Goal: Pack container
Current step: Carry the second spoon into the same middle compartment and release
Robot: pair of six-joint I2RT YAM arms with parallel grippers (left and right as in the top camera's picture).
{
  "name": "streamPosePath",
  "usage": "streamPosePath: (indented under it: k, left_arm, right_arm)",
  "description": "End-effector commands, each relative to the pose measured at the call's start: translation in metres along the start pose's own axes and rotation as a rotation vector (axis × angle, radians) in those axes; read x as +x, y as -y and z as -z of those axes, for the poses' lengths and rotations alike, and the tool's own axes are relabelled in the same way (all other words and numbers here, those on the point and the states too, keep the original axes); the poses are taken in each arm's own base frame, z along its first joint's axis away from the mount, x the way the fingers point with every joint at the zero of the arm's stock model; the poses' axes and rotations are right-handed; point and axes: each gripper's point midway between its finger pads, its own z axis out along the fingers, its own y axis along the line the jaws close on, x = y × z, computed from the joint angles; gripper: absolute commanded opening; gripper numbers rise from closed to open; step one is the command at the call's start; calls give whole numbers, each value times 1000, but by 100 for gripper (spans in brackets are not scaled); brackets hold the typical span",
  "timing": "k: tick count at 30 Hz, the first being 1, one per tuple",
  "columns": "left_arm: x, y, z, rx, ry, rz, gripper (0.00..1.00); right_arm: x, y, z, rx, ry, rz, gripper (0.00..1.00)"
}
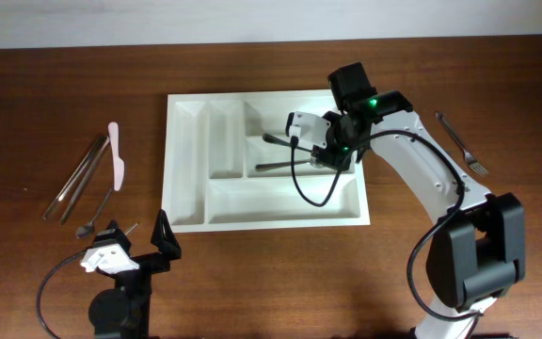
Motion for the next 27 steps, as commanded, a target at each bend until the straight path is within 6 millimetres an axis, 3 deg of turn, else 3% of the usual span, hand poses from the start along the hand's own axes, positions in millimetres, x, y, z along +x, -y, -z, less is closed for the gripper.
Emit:
streamPosePath:
  k: [1,8,14,15,17,18,19,25,27]
  left_arm:
    - [2,0,0,8,-2,-18,99]
    - [2,0,0,8,-2,-18,99]
    - [2,0,0,8,-2,-18,99]
    - [2,0,0,8,-2,-18,99]
    - [2,0,0,8,-2,-18,99]
    - [2,0,0,8,-2,-18,99]
    - [2,0,0,8,-2,-18,99]
    - [2,0,0,8,-2,-18,99]
    - [2,0,0,8,-2,-18,99]
  right_arm:
    - [10,7,-16,-17,-27,62,4]
    - [30,-4,-55,-114,-76,29,4]
    - [25,9,-58,-64,-51,39,4]
    - [24,11,-59,-57,-47,37,13]
    - [21,15,-59,-39,-38,10,58]
    - [18,20,-58,-20,-28,-22,93]
    - [16,23,-57,-10,-22,-39,99]
    - [-11,59,-28,88,43,-210,99]
    - [-24,87,5,151,100,-381,99]
